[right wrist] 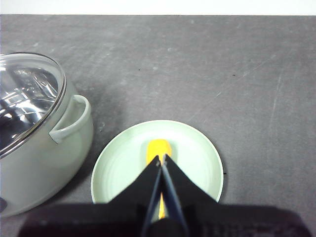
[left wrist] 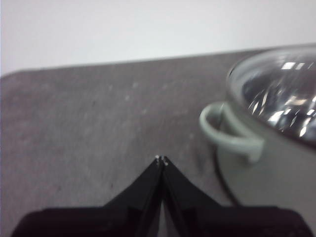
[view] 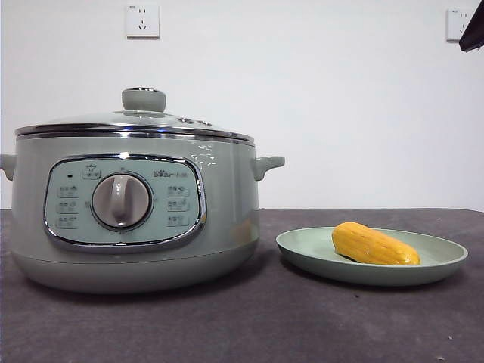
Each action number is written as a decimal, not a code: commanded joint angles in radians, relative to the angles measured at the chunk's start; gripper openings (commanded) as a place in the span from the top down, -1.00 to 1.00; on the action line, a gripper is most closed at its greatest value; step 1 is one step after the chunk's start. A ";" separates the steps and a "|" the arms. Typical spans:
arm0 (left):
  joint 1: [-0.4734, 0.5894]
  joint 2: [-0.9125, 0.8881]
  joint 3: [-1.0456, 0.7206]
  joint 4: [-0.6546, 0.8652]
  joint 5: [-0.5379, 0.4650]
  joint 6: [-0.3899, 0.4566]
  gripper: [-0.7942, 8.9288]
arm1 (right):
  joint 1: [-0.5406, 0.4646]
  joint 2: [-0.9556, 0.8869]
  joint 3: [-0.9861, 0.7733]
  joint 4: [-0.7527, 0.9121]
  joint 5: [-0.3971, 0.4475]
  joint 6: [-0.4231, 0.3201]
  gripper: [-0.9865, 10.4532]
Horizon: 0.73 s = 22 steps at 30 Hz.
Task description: Take the corn out from the steamer,put the corn on the plate,close the lid
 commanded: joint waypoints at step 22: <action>0.016 -0.107 -0.124 0.014 0.000 -0.038 0.84 | 0.000 -0.002 -0.006 -0.011 0.003 0.010 0.86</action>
